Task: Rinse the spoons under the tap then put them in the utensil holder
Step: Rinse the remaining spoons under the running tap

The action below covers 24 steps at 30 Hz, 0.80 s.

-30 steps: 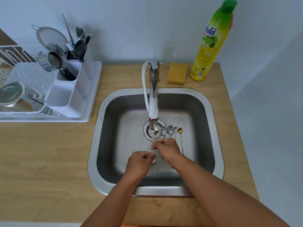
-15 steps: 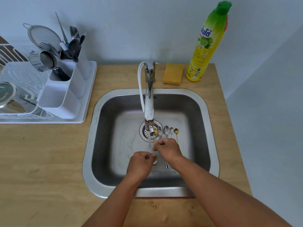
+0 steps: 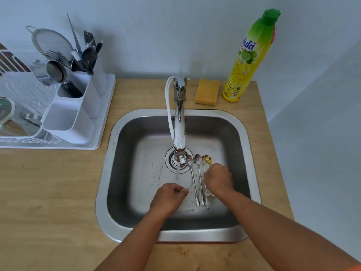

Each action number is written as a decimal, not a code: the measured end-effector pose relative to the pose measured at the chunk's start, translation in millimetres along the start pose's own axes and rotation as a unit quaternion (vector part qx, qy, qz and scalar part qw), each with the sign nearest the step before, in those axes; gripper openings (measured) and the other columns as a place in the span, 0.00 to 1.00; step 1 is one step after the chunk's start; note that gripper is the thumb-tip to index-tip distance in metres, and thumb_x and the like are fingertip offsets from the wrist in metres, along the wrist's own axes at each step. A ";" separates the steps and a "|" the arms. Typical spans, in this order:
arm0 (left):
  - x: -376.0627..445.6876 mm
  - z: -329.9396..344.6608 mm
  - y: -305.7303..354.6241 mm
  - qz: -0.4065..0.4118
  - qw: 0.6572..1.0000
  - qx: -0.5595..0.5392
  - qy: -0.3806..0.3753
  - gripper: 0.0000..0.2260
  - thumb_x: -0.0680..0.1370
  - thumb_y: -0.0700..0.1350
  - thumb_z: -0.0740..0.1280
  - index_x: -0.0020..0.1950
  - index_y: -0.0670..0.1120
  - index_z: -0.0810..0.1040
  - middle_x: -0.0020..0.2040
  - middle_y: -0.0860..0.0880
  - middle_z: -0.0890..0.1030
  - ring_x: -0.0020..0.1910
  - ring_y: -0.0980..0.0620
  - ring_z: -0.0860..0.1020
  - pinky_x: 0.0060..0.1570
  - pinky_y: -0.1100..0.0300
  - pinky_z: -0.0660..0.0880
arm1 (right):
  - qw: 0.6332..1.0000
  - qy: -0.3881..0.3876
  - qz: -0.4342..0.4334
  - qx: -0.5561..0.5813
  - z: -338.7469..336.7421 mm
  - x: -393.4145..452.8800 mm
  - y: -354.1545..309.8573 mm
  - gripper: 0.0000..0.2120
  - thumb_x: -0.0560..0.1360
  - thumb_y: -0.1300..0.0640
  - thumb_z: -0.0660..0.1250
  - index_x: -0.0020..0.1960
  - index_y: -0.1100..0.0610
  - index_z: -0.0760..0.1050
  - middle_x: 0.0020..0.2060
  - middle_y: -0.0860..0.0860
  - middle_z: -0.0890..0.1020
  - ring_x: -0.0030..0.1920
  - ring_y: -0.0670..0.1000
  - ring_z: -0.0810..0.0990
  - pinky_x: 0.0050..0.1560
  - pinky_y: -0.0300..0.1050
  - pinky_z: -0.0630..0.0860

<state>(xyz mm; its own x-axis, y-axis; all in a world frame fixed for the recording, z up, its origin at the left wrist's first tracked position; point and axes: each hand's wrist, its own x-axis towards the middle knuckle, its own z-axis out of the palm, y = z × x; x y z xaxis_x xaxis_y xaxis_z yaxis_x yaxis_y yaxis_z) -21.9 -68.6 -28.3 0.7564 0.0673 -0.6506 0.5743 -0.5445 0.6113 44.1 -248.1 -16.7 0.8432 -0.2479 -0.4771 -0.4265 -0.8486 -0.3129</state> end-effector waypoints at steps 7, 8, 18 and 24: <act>2.8 -19.6 -15.7 -0.018 0.999 0.036 0.013 0.07 0.79 0.59 0.71 0.49 0.57 0.84 0.48 0.57 0.85 0.51 0.55 0.83 0.57 0.54 0.80 | 0.999 0.006 0.018 -0.045 -2.6 16.4 16.8 0.05 0.77 0.63 0.66 0.45 0.62 0.80 0.44 0.59 0.84 0.45 0.61 0.85 0.38 0.46 0.79; 2.1 -21.5 -16.7 -0.020 0.999 0.042 0.014 0.08 0.79 0.59 0.71 0.49 0.56 0.85 0.49 0.56 0.86 0.51 0.54 0.83 0.57 0.53 0.80 | 0.999 0.004 0.020 -0.050 -1.5 16.8 17.7 0.04 0.77 0.63 0.66 0.46 0.62 0.80 0.44 0.59 0.84 0.45 0.61 0.85 0.38 0.45 0.77; 0.5 -36.0 -23.6 -0.056 0.993 0.102 0.014 0.14 0.81 0.58 0.66 0.44 0.51 0.84 0.43 0.53 0.85 0.44 0.53 0.81 0.49 0.53 0.78 | 0.995 -0.005 0.007 -0.099 5.4 16.3 20.5 0.07 0.78 0.63 0.65 0.52 0.61 0.80 0.50 0.59 0.84 0.51 0.61 0.85 0.42 0.47 0.77; 19.1 -80.0 -2.9 -0.054 0.986 0.153 0.046 0.12 0.82 0.56 0.68 0.42 0.52 0.81 0.43 0.52 0.82 0.41 0.53 0.79 0.50 0.54 0.77 | 0.995 -0.003 0.000 -0.098 5.6 12.6 23.4 0.07 0.78 0.62 0.64 0.52 0.60 0.80 0.49 0.58 0.84 0.50 0.60 0.85 0.41 0.47 0.77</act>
<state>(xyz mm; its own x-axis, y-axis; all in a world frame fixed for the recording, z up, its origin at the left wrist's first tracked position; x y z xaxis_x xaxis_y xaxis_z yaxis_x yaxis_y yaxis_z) 15.9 1.2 -6.5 0.7296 0.2069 -0.6518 0.5425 -0.7554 0.3675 42.9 -268.4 -34.6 0.8414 -0.2453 -0.4815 -0.3536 -0.9237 -0.1473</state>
